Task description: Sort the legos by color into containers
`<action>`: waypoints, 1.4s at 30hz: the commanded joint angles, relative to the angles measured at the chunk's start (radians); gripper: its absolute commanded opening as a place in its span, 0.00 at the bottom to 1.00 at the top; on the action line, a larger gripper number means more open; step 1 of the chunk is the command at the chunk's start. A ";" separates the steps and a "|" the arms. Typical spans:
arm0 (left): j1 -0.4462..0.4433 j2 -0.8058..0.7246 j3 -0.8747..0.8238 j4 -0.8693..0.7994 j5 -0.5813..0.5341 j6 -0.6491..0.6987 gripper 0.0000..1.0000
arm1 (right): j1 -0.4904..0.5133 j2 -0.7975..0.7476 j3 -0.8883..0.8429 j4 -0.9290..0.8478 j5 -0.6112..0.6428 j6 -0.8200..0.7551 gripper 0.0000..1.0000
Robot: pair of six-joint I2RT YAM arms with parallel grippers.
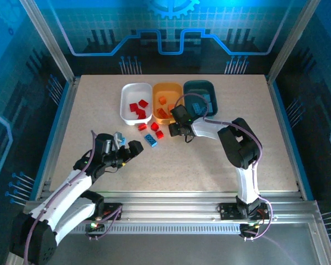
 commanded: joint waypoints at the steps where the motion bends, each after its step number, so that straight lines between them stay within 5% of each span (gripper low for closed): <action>1: -0.004 -0.008 0.017 -0.039 -0.018 0.025 0.99 | -0.005 0.011 0.006 0.034 0.024 0.007 0.62; 14: -0.002 -0.044 0.025 -0.097 -0.054 0.055 0.99 | 0.031 -0.070 -0.080 0.057 0.051 -0.015 0.49; 21: 0.022 -0.068 0.058 -0.162 -0.122 0.060 0.99 | 0.138 -0.232 -0.100 -0.011 0.095 -0.002 0.48; 26: 0.137 -0.030 0.078 -0.196 -0.104 0.049 0.99 | 0.187 -0.150 0.096 -0.059 0.051 -0.051 0.48; 30: 0.239 0.018 0.048 -0.055 0.058 0.042 0.99 | 0.184 0.034 0.346 -0.099 0.014 -0.109 0.49; 38: 0.279 0.009 0.086 -0.025 0.093 0.036 0.99 | 0.149 0.380 0.861 -0.289 -0.042 -0.149 0.50; 42: 0.282 -0.001 0.092 -0.044 0.122 0.059 0.99 | 0.144 0.467 1.038 -0.361 -0.096 -0.175 0.66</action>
